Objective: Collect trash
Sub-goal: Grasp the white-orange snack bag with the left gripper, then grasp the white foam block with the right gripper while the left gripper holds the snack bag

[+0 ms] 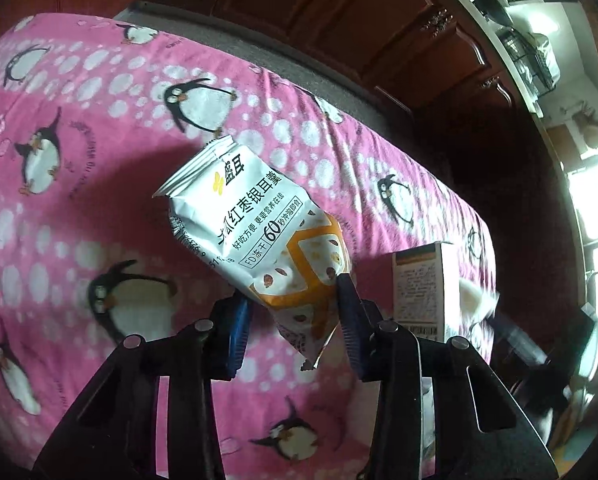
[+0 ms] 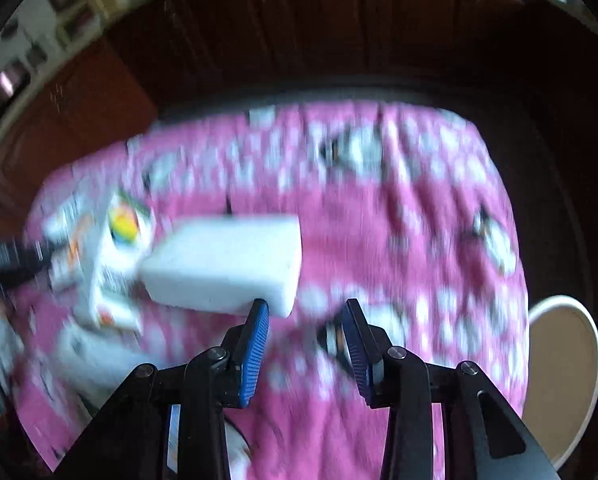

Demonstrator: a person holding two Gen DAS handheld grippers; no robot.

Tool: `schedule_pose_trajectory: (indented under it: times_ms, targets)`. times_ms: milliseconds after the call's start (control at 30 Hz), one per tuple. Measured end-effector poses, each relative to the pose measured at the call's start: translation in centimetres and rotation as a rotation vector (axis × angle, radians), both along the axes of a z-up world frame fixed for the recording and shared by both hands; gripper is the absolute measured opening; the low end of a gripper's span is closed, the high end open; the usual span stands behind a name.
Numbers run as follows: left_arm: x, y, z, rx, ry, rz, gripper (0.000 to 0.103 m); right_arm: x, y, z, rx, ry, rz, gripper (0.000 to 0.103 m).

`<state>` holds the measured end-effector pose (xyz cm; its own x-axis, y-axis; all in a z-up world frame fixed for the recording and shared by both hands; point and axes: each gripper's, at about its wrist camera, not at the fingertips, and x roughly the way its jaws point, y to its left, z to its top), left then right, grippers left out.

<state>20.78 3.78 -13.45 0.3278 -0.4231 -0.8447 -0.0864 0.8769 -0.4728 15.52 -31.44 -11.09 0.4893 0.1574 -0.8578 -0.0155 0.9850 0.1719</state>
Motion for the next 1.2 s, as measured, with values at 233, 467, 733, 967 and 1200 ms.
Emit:
schedule_pose_trajectory:
  times_ms: [233, 467, 733, 967, 1200]
  targets:
    - [-1.4, 1.5, -0.4, -0.012, -0.004, -0.014, 0.031, -0.3, -0.4, 0.6, -0.006, 0.060, 0.018, 0.037]
    - [-1.6, 1.8, -0.4, -0.028, -0.010, -0.015, 0.033, -2.2, -0.6, -0.6, 0.090, 0.100, 0.067, 0.047]
    - [-1.3, 2.5, 0.1, -0.084, -0.017, 0.027, 0.057, -1.7, 1.4, 1.5, 0.009, -0.006, 0.164, 0.067]
    - [-0.6, 1.9, 0.1, -0.083, -0.001, 0.038, 0.060, 0.2, 3.5, 2.2, -0.132, -0.071, 0.300, 0.069]
    - [-0.4, 0.3, -0.5, -0.037, 0.015, 0.010, 0.060, 1.3, 4.8, 0.4, -0.235, -0.047, 0.453, 0.071]
